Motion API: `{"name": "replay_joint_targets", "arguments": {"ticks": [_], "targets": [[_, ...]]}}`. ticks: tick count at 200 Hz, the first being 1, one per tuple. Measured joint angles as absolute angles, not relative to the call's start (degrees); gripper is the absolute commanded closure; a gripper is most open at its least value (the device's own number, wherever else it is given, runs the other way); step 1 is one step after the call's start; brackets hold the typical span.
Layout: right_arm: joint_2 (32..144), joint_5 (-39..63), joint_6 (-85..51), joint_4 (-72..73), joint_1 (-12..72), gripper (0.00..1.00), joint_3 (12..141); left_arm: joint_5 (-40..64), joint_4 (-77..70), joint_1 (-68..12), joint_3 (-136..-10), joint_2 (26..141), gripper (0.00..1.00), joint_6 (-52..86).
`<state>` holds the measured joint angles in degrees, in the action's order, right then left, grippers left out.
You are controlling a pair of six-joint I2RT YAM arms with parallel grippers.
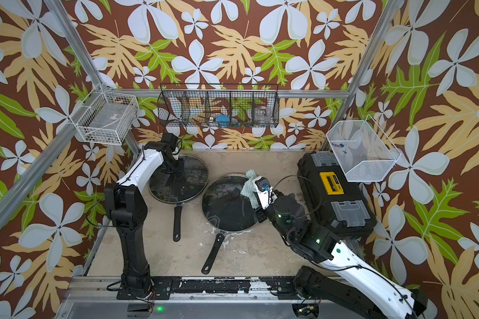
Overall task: Wipe the pot lid with a cloth
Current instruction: Pick up the pot lid from the cooking pot.
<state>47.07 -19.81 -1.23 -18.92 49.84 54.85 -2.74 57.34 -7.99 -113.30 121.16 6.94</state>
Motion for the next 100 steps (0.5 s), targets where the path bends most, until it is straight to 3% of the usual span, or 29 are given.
{"name": "replay_joint_targets", "arguments": {"ticks": [100], "targets": [[47.20,-19.94,-1.26,-18.98,49.84,1.00,54.43,-0.12,54.89,-7.94,-110.19,113.93,1.00,8.75]]}}
